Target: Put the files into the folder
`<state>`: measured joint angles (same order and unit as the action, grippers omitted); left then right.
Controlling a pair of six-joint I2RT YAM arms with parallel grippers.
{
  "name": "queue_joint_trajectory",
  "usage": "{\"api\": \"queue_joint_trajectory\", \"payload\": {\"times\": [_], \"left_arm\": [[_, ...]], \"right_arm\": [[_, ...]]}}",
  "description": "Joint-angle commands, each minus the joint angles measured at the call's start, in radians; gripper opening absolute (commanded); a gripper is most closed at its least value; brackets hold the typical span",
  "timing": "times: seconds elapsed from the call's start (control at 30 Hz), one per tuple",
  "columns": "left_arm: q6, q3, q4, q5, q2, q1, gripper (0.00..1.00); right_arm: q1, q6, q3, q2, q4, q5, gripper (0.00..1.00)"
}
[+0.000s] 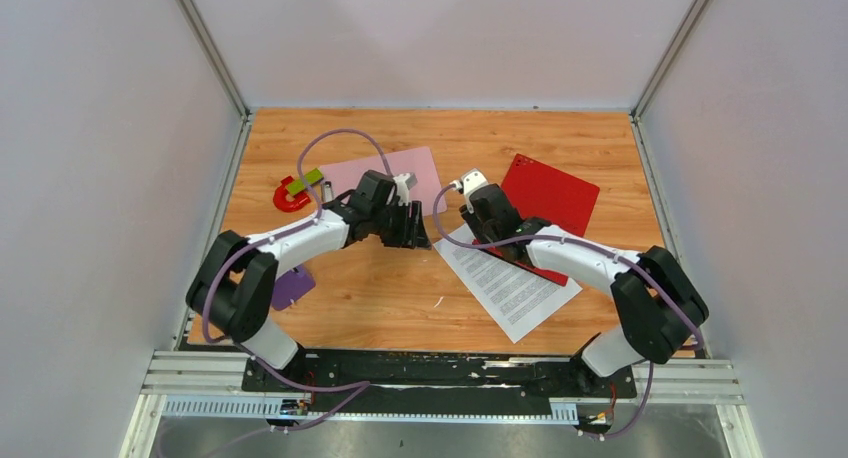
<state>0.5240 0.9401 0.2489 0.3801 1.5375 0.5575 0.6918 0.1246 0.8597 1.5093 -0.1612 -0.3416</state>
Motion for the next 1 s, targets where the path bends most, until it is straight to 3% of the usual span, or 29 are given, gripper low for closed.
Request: {"api": "queue_joint_trajectory", "payload": {"times": [0.0,0.17,0.67,0.97], "left_arm": [[0.044,0.004,-0.195,-0.018,0.083,0.01,0.58],[0.055,0.017,-0.274,-0.025,0.168,0.011,0.58],[0.145,-0.017,-0.46,0.041,0.349,0.018,0.57],[0.261,-0.066,-0.594,0.146,0.343,0.046,0.56]], "right_arm": [[0.0,-0.202,0.037,-0.041,-0.052,0.19,0.32],[-0.003,-0.372,-0.06,-0.122,-0.029,0.285,0.31],[-0.045,-0.564,-0.281,-0.269,0.027,0.296,0.29],[-0.046,-0.613,-0.356,-0.279,0.085,0.255,0.3]]}}
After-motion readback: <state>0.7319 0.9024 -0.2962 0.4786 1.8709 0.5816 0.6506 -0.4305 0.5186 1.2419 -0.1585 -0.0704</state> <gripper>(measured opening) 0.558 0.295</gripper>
